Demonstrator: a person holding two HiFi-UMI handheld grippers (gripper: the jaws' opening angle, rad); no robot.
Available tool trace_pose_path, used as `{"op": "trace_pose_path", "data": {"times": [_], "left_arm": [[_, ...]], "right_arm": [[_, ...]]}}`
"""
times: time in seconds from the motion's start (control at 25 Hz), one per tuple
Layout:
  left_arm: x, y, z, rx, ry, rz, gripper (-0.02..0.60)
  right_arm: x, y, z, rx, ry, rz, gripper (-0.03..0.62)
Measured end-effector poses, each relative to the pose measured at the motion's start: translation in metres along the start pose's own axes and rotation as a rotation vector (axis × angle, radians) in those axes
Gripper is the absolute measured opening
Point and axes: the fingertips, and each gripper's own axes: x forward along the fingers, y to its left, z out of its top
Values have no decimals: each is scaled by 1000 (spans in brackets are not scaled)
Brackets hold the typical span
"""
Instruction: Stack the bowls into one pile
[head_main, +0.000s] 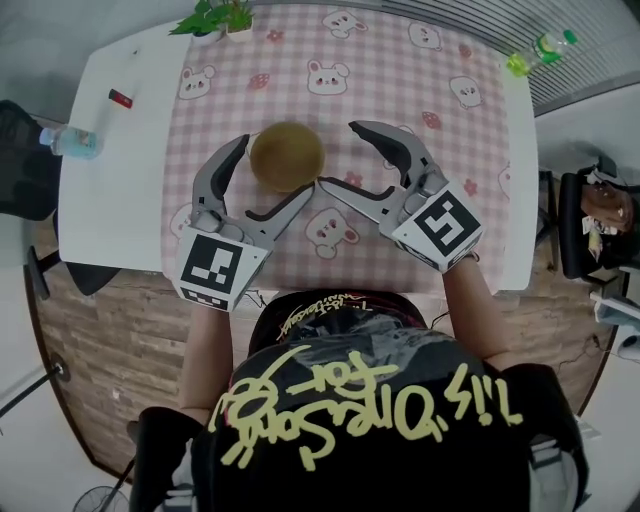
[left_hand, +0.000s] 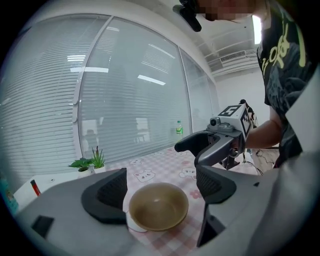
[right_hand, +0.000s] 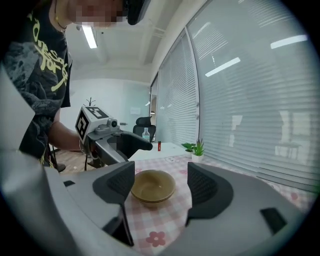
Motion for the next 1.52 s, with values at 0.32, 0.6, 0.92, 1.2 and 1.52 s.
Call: {"op": "trace_pose_path", "data": {"times": [0.32,0.6,0.92,1.2,1.52], "left_arm": [[2,-9,35,31,-60,4,431],[3,-16,65,55,-124,20,430],[4,-25,83,60,-175,31,349],[1,-29,94,70,-221,43,244],[0,-28,96,58,-258,62,141]], "right_arm": [[-26,-14,33,-15,-120,-75,314],[-49,-23,57,-34,-196,-138,308],[-67,-31,67,-33,-240,-198,177],[-77,-39,73,-30,-268,-264,38],[-80,-38,76,-16,-284,-268,9]]}}
